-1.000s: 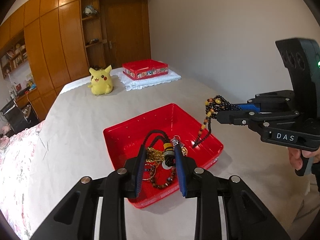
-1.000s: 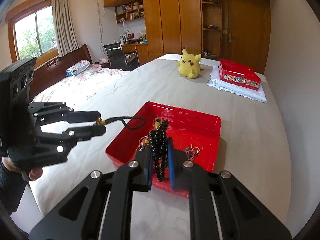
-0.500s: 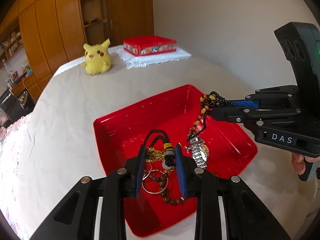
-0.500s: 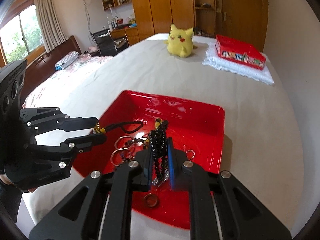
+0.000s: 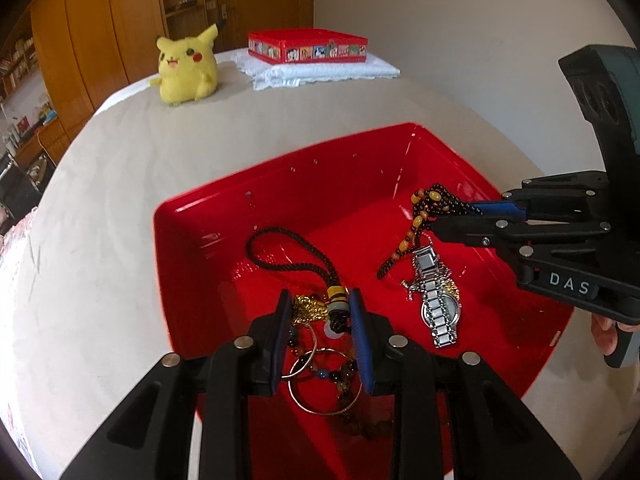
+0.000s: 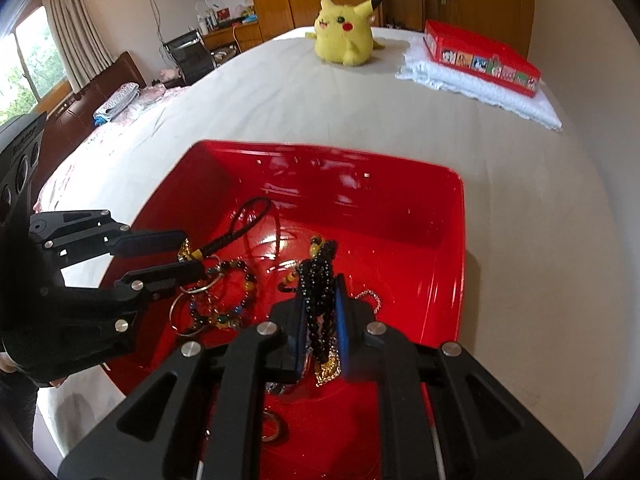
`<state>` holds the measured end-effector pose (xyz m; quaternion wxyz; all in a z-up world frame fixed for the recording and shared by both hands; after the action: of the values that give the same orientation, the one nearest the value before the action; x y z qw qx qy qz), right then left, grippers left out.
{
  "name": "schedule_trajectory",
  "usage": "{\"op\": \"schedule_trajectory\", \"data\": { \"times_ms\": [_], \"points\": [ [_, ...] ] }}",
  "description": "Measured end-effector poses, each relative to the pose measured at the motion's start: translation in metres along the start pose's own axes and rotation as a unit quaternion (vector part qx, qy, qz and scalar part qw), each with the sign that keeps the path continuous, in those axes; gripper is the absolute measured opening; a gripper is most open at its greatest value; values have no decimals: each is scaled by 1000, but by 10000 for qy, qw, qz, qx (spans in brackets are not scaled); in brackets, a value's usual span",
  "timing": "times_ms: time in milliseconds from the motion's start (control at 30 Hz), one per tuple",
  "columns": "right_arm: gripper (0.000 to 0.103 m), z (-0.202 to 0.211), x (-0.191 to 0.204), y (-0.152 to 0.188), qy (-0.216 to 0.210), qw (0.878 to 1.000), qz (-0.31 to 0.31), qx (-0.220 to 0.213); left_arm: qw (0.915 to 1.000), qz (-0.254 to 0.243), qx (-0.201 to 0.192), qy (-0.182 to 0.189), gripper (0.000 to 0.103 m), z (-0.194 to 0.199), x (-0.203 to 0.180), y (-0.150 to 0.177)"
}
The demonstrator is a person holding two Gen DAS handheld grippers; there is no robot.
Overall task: Organize jewelry
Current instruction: 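Open both tools to release the pendant and necklace in the tray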
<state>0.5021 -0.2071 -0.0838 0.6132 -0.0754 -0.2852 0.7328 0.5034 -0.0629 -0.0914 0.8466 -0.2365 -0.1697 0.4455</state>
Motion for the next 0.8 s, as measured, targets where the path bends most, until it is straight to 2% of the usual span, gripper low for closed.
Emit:
{"op": "schedule_trajectory", "data": {
  "times_ms": [233, 333, 367, 400, 433, 467, 533, 667, 733, 800],
  "points": [
    [14, -16, -1, 7, 63, 9996, 45, 279, 9999, 49, 145, 70, 29, -15, 4, 1],
    [23, -19, -1, 11, 78, 9992, 81, 372, 9997, 87, 199, 76, 30, -18, 5, 3],
    [24, -18, -1, 12, 92, 9992, 84, 367, 9997, 109, 202, 73, 31, -18, 7, 3],
    [26, -17, -1, 13, 74, 9993, 76, 372, 9997, 123, 200, 58, 40, -17, 7, 4],
    [28, -16, -1, 13, 55, 9992, 72, 380, 9998, 126, 173, 20, 54, -14, 8, 4],
    [30, -14, 0, 14, 45, 9992, 81, 378, 9998, 126, 142, -36, 60, -12, 8, 4],
    [45, -10, 3, 16, 67, 9992, 109, 371, 9998, 119, 73, -148, 77, -6, 8, 4],
    [52, 1, 2, 20, 98, 9995, 48, 300, 9996, 118, -74, -252, 89, 9, 6, 7],
    [68, 9, 1, 23, 108, 9996, -57, 255, 9992, 175, -161, -321, 94, 18, 5, 11],
    [80, 20, 0, 28, 130, 9997, -181, 142, 9988, 186, -263, -379, 99, 30, 1, 17]
  ]
}}
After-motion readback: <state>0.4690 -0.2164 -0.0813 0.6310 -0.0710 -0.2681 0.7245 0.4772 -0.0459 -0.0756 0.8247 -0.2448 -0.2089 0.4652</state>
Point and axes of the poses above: each gripper's, at about its wrist camera, not at the fingertips, and z roughly against the way its jaws point, x to its left, y to its underside, the point moved 3 cm from there along -z, roughly the way its jaws point, and after that the axes turned 10 degrees about -z, right-handed, at the moved point
